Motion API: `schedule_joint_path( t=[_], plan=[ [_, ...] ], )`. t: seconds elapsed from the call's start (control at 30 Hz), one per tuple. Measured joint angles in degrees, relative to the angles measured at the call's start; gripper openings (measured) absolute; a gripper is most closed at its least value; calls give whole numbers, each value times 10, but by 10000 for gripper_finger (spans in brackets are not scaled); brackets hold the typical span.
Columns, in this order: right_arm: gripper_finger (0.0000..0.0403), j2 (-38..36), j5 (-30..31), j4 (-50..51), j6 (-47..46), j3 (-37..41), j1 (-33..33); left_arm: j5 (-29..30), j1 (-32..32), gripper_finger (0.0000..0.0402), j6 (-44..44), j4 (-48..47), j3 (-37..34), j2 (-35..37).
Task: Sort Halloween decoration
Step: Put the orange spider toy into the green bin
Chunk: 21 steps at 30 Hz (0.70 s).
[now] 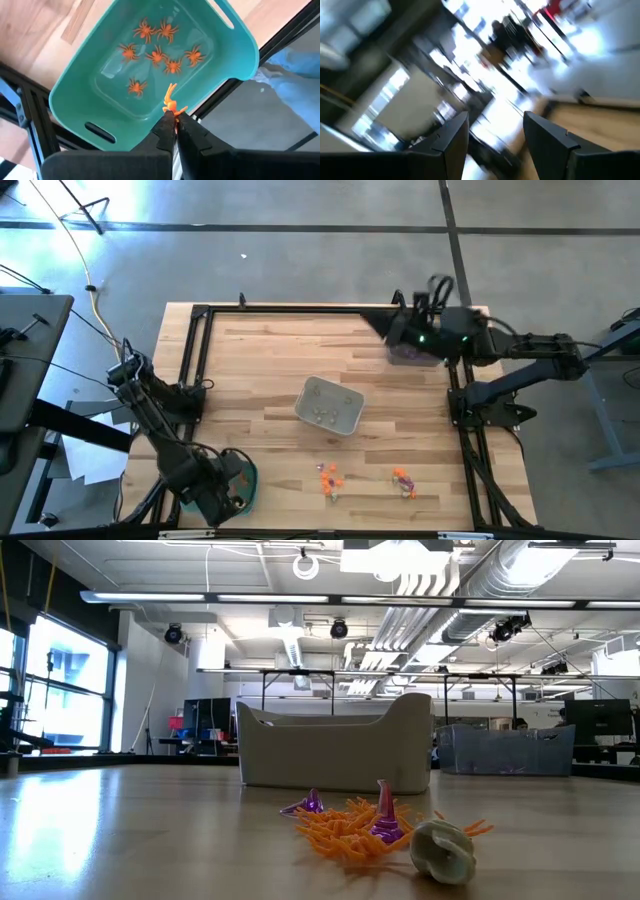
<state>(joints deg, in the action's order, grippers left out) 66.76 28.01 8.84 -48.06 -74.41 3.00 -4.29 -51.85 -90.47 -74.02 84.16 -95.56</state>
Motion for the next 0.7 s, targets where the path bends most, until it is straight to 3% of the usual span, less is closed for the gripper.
schedule_joint_path(
  t=[0.13, 0.3, 0.43, 0.7],
  plan=[
    [183, 0, 0, -102, -23, 0, -23, 4, 3, 0, 27, 3, 0, -5],
    [183, -2, -55, -113, -57, 0, -35, 4, 5, 0, 34, 5, 0, -5],
    [183, -2, -113, -76, -57, 0, -38, 8, 6, 0, 41, 7, 0, -5],
    [183, -2, -122, 121, -59, 0, -11, 22, 5, 0, 31, 10, 0, -5]
  ],
)
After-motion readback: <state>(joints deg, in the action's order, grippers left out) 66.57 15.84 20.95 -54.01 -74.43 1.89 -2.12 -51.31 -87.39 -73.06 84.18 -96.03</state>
